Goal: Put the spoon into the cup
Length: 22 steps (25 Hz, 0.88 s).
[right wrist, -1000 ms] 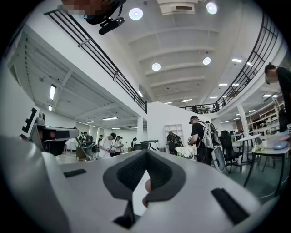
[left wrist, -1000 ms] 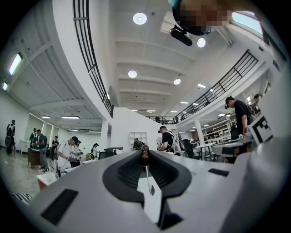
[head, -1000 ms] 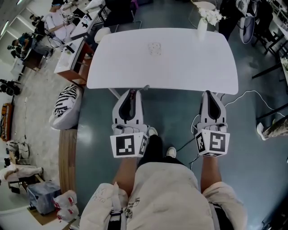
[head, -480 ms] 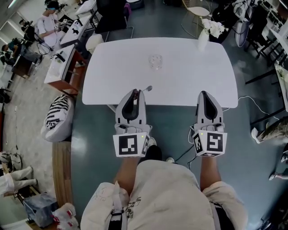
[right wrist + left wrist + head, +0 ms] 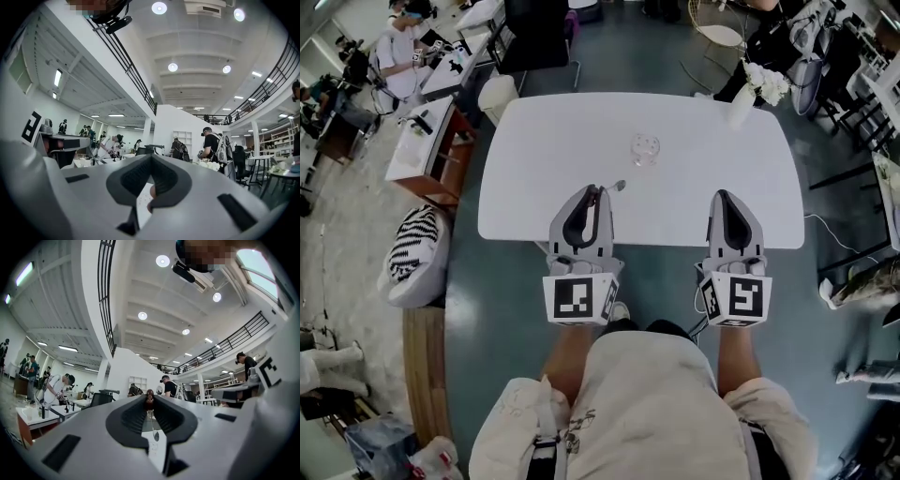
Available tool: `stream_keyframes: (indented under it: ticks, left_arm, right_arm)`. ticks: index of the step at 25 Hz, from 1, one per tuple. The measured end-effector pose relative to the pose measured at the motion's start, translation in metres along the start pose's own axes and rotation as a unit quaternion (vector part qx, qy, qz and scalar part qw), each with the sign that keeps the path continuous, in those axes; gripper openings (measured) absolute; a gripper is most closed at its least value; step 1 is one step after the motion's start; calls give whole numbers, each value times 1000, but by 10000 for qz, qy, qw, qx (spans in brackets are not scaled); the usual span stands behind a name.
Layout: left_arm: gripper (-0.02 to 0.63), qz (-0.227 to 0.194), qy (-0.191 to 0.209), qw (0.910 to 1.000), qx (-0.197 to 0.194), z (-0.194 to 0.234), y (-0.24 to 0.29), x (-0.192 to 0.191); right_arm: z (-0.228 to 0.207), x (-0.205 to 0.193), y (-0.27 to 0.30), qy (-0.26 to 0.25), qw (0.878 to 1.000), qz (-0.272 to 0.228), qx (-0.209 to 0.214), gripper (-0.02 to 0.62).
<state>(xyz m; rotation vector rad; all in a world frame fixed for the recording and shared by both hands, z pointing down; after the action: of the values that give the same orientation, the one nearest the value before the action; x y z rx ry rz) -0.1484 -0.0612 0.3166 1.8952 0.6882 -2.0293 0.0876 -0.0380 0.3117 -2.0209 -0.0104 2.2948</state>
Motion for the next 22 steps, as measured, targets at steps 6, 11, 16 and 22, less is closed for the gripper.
stream_keyframes:
  ticks: [6,11,16,22]
  left_arm:
    - [40,18,-84,9999,-65,24,20,-8]
    - [40,52,-111,9999,-103,25,52,-18]
    - [40,219,-136,9997,-35,31,92,-32]
    - [40,465,-242,9986,92,38,152,-56]
  right_arm:
    - [8,-2,23,-98,9998,94,-116,-12]
    - [-9,-14,48,-64,9997,140,-168,-12]
    - [-23,-27,87,10,9998,214,-47,-12]
    - [-51,-50,150,197,9991,362,100,-12]
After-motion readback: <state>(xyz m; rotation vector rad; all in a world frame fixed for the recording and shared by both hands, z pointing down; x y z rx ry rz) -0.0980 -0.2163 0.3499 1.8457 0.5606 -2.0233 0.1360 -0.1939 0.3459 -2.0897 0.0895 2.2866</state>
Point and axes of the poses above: the fingertips, and each gripper's own axes: y forward along the fingers, z to its left, x out of its top, the point moved 8 cm from there along -y, backward along the fingers, and after that the axes turned 7 degrees about -x, right-handed, at the moved point
